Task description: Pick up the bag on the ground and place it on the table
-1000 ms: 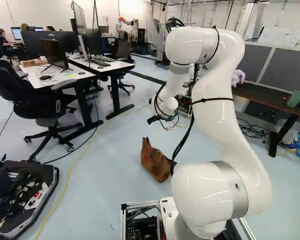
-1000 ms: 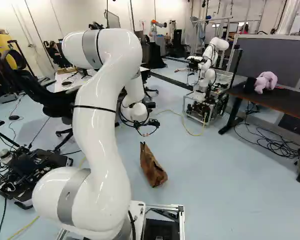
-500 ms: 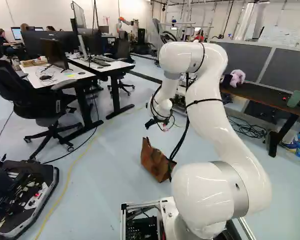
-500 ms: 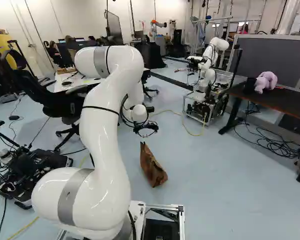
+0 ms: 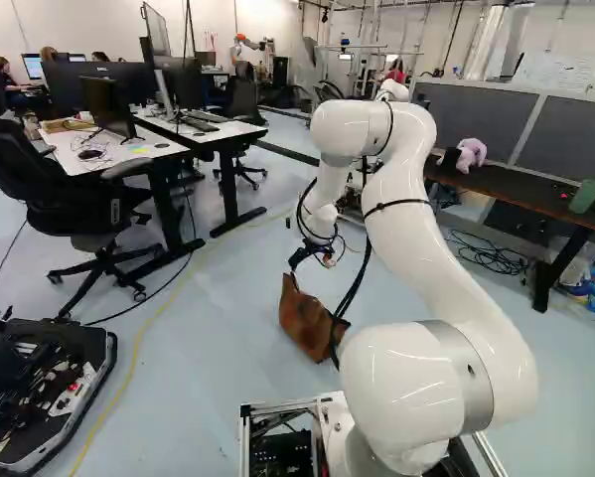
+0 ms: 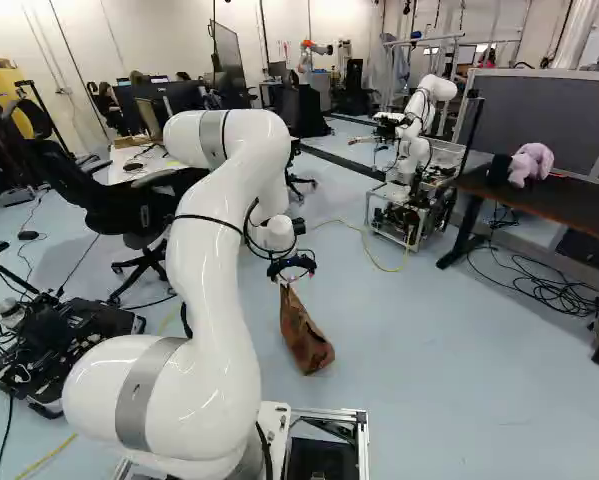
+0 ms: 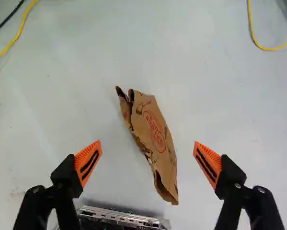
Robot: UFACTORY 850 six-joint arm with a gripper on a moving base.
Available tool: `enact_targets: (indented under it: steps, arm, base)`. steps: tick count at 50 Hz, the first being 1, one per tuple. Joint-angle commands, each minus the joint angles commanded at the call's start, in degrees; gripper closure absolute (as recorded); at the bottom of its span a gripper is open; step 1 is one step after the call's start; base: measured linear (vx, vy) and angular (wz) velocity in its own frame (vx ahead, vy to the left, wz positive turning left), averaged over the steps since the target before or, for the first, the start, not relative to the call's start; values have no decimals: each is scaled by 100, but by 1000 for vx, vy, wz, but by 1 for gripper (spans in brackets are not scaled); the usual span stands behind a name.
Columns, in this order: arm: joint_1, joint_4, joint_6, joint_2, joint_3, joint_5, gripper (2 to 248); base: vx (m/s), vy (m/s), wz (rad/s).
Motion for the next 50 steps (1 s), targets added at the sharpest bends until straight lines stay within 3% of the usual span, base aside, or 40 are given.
enact_targets:
  steps: [29, 50]
  arm:
    - [0, 0, -1707, -597, -418, -34, 3]
    - [0, 0, -1859, -1033, -743, -216, 3]
  base:
    - [0, 0, 0]
    - [0, 0, 0]
